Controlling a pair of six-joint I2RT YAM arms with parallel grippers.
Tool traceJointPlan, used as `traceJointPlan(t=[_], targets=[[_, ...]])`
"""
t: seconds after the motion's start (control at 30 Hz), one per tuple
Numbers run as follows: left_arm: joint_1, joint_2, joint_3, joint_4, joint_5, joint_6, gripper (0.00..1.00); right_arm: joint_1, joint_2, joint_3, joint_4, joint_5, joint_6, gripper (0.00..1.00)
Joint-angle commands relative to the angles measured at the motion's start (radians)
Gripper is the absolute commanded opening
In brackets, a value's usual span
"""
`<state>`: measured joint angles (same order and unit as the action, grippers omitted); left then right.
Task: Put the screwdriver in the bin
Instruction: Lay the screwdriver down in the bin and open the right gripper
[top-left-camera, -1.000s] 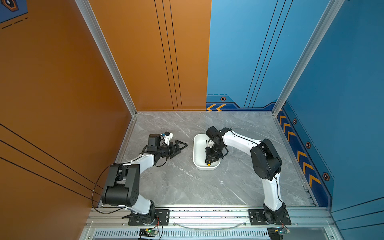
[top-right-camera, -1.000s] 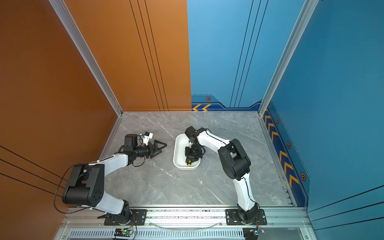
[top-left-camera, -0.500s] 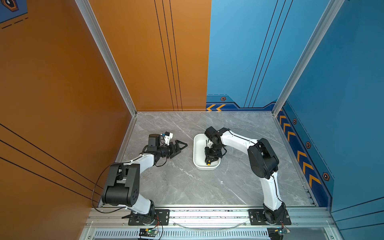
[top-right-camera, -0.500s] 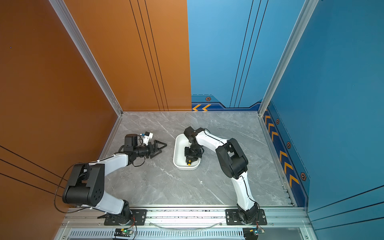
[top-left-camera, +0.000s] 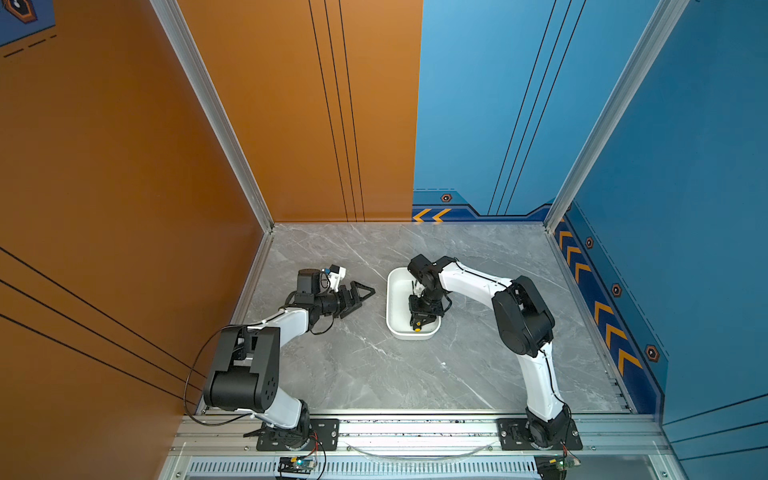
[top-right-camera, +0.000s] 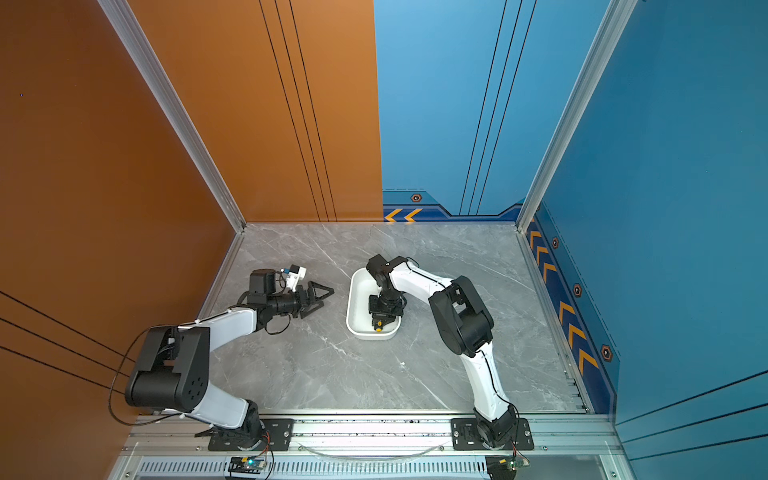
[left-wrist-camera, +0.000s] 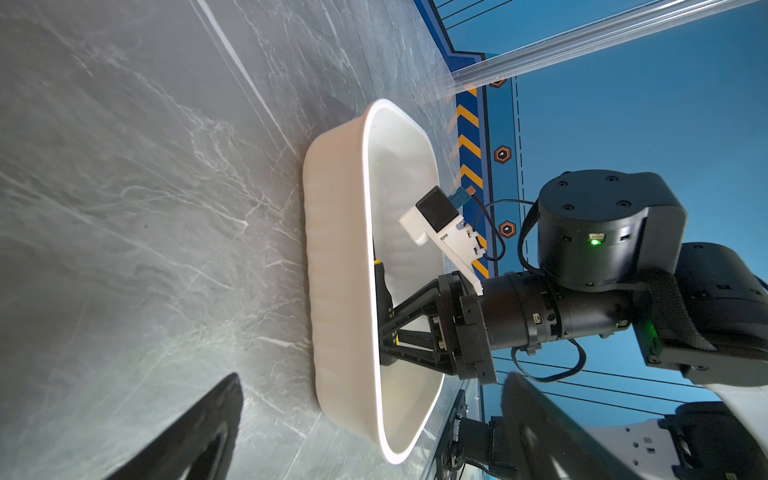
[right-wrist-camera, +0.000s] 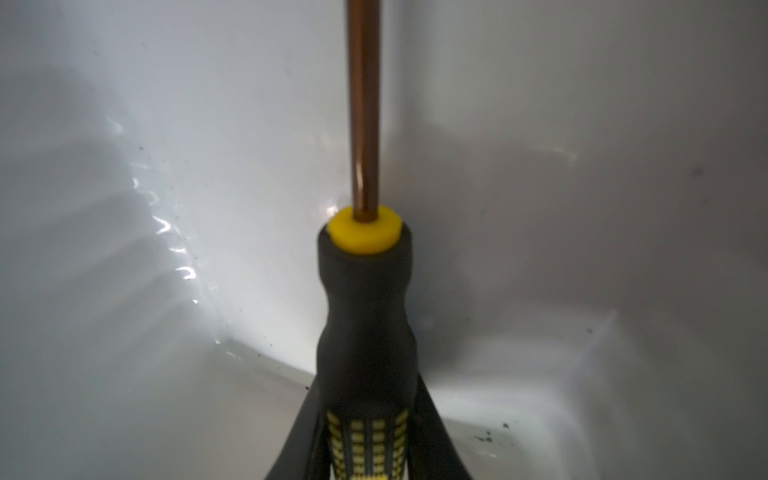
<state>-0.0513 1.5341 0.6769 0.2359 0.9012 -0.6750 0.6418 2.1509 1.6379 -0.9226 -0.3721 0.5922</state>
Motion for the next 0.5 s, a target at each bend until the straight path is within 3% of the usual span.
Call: traceJointPlan(t=[0.0, 0.47], targets=[[0.009, 0.017, -0.012, 0.010, 0.004, 0.006, 0.98, 0.007, 0.023, 0.026, -0.021, 0.033, -0.004, 0.22], [0.008, 0.022, -0.015, 0.010, 0.002, 0.009, 0.98, 0.010, -0.037, 0.045, -0.038, 0.039, -0.007, 0.38]])
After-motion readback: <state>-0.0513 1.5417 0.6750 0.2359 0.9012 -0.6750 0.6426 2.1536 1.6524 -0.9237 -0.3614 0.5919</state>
